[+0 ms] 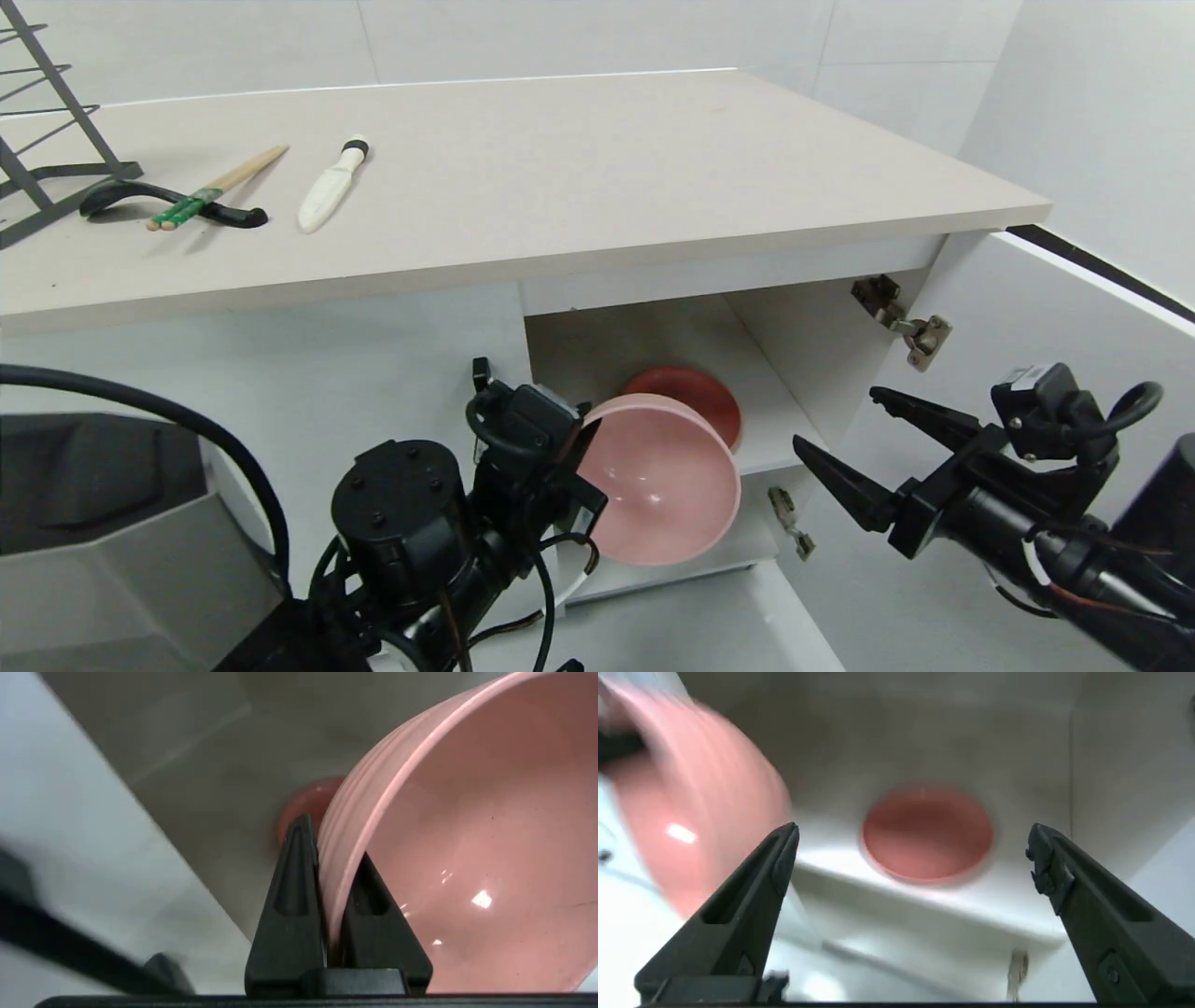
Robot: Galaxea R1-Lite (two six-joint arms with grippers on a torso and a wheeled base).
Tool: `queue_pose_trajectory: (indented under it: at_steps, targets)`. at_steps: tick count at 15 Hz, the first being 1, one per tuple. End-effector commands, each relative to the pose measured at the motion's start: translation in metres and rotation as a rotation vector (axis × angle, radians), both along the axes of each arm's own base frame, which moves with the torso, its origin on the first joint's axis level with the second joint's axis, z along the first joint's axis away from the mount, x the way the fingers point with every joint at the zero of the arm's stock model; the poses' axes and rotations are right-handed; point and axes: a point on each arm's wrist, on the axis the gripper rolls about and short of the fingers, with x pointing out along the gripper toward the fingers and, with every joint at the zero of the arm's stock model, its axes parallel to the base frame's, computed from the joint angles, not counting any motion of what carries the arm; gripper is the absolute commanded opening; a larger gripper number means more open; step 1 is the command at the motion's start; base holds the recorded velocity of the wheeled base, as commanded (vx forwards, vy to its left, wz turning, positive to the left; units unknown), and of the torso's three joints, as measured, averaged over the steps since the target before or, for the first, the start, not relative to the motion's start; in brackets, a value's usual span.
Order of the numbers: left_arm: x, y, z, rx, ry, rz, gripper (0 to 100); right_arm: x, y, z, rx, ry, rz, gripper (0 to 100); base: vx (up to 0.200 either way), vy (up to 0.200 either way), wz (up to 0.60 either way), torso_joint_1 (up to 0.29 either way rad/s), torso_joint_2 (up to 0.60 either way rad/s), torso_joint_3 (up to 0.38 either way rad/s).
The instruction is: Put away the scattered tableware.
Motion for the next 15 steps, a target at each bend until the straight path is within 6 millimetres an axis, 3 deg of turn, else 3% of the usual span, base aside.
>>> queue_pose_trajectory:
  at_steps: [1,6,9,15]
  targets:
    - [0.015,-0.016,-0.013,0.007,0.002,0.035,0,0.002,0.004,0.011,0.038,-0.045,0.011,100,0.0,0.0,0.0,0.0,0.0,0.0]
    - [0.041,-0.039,-0.008,-0.077,-0.049,0.157,0,-0.009,0.021,0.005,0.03,-0.013,0.103,100,0.0,0.0,0.0,0.0,0.0,0.0]
    - [0.036,-0.041,-0.004,-0.106,-0.045,0.145,0,-0.005,0.025,-0.01,-0.007,0.049,0.105,100,0.0,0.0,0.0,0.0,0.0,0.0]
    - [0.021,-0.047,0.016,-0.163,-0.071,0.097,0,0.015,0.011,-0.02,-0.024,0.083,0.0,100,0.0,0.0,0.0,0.0,0.0,0.0]
